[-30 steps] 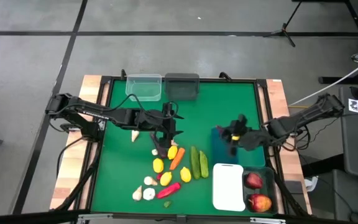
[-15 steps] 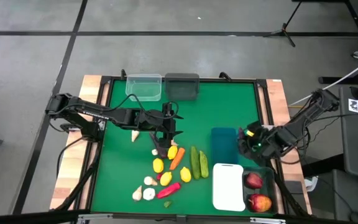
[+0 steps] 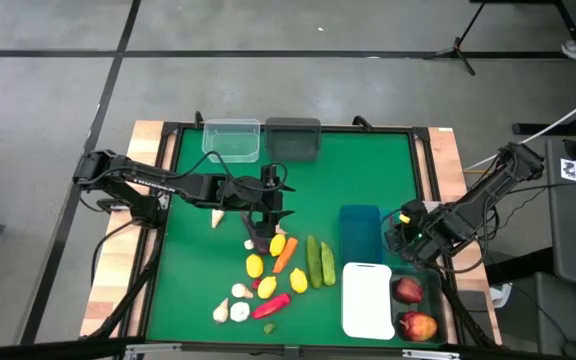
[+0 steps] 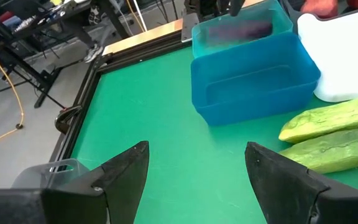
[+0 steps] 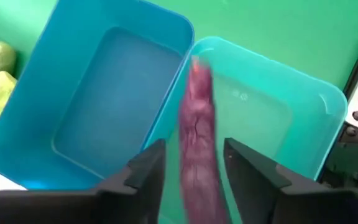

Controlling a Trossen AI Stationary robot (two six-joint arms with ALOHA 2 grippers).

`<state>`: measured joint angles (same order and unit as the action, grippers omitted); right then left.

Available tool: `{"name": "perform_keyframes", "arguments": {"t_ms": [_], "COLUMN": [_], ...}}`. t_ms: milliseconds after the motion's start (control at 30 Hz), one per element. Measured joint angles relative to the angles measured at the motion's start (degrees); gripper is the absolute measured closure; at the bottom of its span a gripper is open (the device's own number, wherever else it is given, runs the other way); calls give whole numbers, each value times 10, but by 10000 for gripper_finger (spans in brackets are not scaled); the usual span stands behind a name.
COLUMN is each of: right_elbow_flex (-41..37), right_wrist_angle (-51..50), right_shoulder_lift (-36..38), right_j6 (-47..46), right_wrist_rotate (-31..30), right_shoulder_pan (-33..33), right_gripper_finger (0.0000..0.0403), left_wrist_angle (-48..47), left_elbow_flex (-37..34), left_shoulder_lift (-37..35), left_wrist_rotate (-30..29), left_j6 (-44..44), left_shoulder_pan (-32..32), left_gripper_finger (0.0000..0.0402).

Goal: Sort produce into baskets
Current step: Put the purple eggplant into the green bin

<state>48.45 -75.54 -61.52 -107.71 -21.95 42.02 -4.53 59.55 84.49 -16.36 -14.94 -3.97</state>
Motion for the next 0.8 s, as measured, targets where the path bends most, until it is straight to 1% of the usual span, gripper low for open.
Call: {"name": "perform_keyframes", "arguments": {"t_ms": [133,200,267,367,467,567,667,800], "right_elbow_flex": [0,0,0,13,33,42,42,42], "right_wrist_angle": [0,10,29,54,68,72,70,69], "right_shoulder_lift": [0,0,2,5,5,5,5,5], "right_j6": [2,19,48,96,132,152,165,168], "right_wrist_rotate": [-1,-22,-44,-64,-72,-82,-94,-95], "right_shoulder_pan": [0,0,0,0,0,0,0,0], "right_gripper_finger": [199,189,183,181,180,180,180,180], "left_wrist_angle": [0,-5,-19,-74,-145,-220,-235,-219], "left_elbow_flex": [0,0,0,0,0,-2,-21,-62], "left_shoulder_lift": [0,0,0,0,0,0,0,0], "left_wrist_rotate": [0,2,23,79,98,119,136,181], "left_j6": [0,0,-7,-17,14,-7,-39,-48], "left_shoulder_pan": [0,-2,-2,-2,-2,-4,-9,4], "left_gripper_finger": [139,139,139,139,139,139,139,139]}}
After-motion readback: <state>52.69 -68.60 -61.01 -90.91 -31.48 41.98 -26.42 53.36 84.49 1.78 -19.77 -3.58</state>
